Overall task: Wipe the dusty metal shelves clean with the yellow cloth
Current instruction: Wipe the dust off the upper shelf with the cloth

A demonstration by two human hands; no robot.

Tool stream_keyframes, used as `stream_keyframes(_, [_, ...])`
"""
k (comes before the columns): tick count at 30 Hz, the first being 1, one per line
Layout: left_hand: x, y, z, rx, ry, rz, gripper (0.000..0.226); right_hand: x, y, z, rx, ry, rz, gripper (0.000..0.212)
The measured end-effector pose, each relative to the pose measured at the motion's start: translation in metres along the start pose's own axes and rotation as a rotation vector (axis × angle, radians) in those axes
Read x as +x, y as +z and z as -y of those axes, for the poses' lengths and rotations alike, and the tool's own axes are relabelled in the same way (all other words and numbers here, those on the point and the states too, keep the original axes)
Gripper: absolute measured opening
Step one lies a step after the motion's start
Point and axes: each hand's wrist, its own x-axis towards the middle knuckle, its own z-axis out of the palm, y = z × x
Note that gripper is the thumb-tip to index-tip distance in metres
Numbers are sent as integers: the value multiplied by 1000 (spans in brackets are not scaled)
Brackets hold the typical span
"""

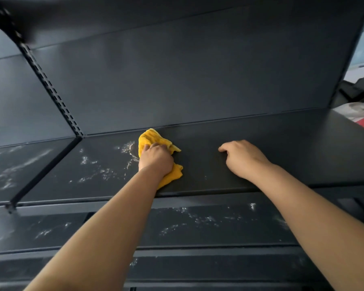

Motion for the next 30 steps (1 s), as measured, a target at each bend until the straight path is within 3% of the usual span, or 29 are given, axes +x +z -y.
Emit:
stream_keyframes(5, [-23, -2, -56, 2, 42, 29, 39, -33, -17, -43, -60, 22, -31, 58])
stream_keyframes(17, [-66, 12, -194, 66, 358, 8, 42, -93, -38, -116, -113, 21, -99, 48])
stream_keyframes(22, [-82, 15, -185, 18, 410, -14, 43, -99, -37, -109, -108, 1, -120, 35])
stream_keyframes(30, [-83, 12, -124, -96, 195, 22, 43, -95, -24, -61, -102, -88, -91, 38])
